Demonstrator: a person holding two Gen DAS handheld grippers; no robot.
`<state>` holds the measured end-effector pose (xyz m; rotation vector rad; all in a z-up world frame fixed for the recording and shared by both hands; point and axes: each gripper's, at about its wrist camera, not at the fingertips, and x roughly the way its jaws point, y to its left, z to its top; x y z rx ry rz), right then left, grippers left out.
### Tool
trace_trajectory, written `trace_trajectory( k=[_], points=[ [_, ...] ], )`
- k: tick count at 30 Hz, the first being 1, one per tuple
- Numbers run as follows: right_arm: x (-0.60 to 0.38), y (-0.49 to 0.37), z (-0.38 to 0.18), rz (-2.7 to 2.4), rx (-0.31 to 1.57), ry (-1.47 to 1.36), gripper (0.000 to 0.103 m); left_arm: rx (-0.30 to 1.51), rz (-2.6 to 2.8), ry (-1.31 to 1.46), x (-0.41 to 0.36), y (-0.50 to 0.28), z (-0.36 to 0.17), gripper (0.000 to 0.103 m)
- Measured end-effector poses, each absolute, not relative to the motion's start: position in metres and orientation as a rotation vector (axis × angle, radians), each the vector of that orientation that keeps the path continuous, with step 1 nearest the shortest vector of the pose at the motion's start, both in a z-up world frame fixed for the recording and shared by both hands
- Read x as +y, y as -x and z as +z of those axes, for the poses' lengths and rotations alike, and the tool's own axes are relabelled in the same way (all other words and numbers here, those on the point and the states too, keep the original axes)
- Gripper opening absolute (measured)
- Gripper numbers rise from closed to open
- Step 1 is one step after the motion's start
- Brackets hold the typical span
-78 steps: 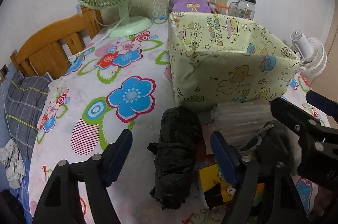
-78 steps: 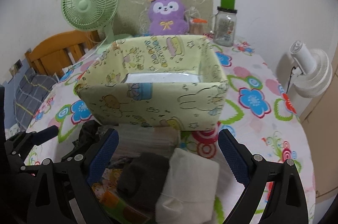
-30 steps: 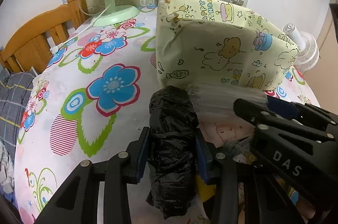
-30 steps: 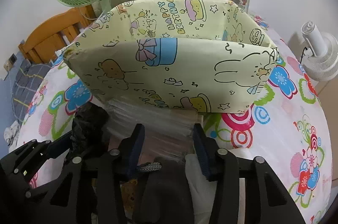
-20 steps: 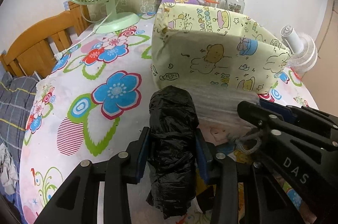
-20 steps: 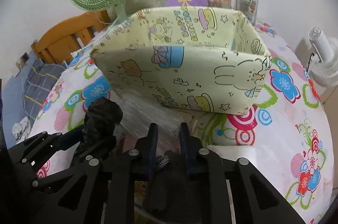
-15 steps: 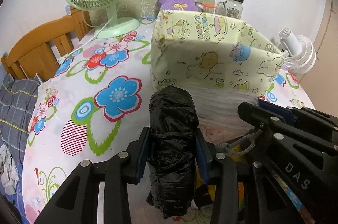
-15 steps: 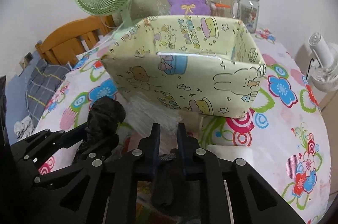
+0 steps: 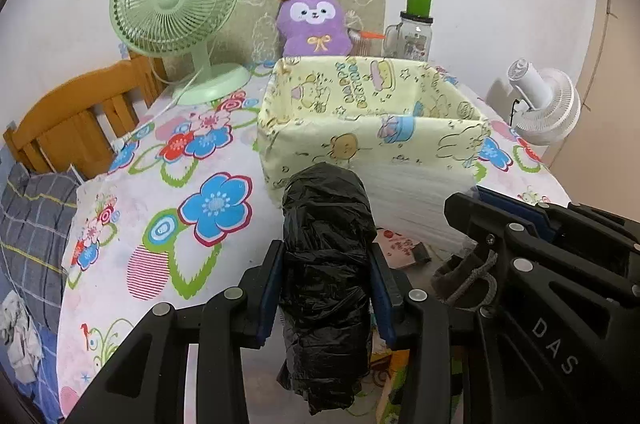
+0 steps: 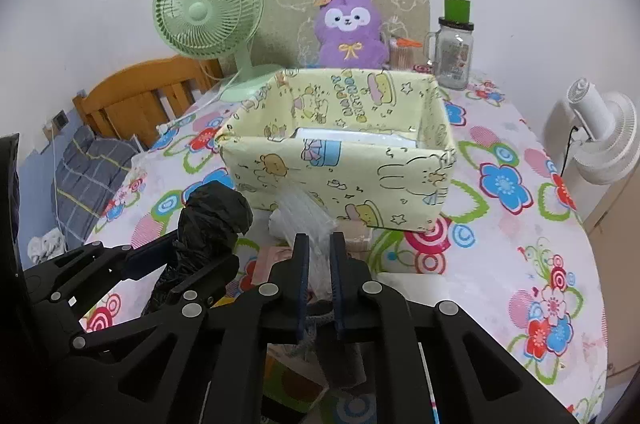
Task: Organize soft objects
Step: 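Lift the black roll with the left tool while the right tool grasps the clear plastic bag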
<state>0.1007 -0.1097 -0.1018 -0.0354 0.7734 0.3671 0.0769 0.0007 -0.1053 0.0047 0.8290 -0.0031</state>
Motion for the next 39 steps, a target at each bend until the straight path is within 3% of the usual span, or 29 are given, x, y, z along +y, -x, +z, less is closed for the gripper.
trace_trajectory(
  k=[39],
  points=[
    [-0.144,-0.072,-0.028,0.246,0.631,0.023,0.009,0.679,-0.068,-0.059,-0.031,-0.070,-0.036,0.041]
  ],
)
